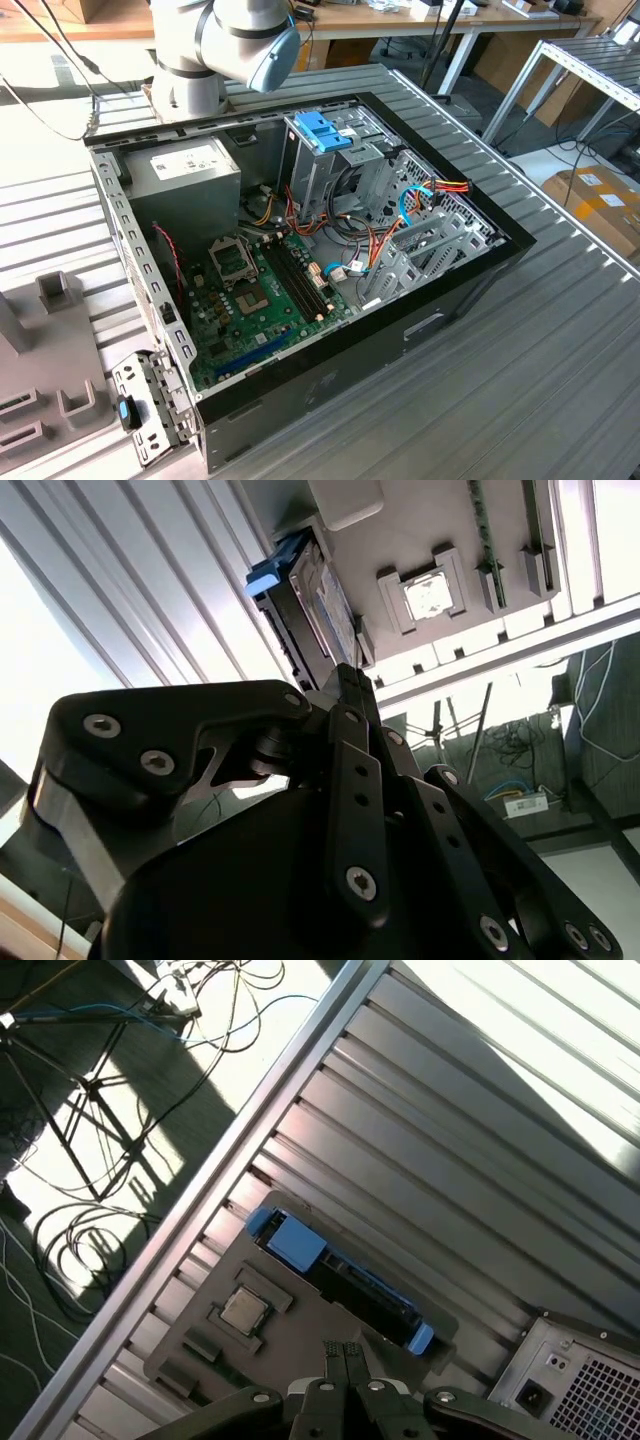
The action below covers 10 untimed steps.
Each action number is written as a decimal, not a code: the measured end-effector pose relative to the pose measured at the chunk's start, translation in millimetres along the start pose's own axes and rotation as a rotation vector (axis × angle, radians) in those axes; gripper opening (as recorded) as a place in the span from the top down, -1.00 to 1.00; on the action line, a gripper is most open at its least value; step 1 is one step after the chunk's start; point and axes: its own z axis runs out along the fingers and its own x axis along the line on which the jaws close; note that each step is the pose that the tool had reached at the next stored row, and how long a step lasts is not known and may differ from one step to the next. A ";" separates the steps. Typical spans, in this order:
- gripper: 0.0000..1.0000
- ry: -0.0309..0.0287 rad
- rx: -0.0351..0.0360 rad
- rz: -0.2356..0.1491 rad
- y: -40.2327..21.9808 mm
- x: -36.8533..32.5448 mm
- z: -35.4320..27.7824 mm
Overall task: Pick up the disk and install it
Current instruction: 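Pick up the disk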
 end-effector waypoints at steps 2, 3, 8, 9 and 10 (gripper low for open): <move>0.79 0.0003 -0.0001 -0.006 0.0 0.0 0.0; 0.79 0.0004 -0.0002 -0.010 0.0 0.0 0.0; 0.79 0.0012 -0.0006 -0.025 0.0 0.0 0.0; 0.79 0.0014 -0.0007 -0.031 0.0 0.0 0.0; 0.79 0.0016 -0.0008 -0.035 0.0 0.0 0.0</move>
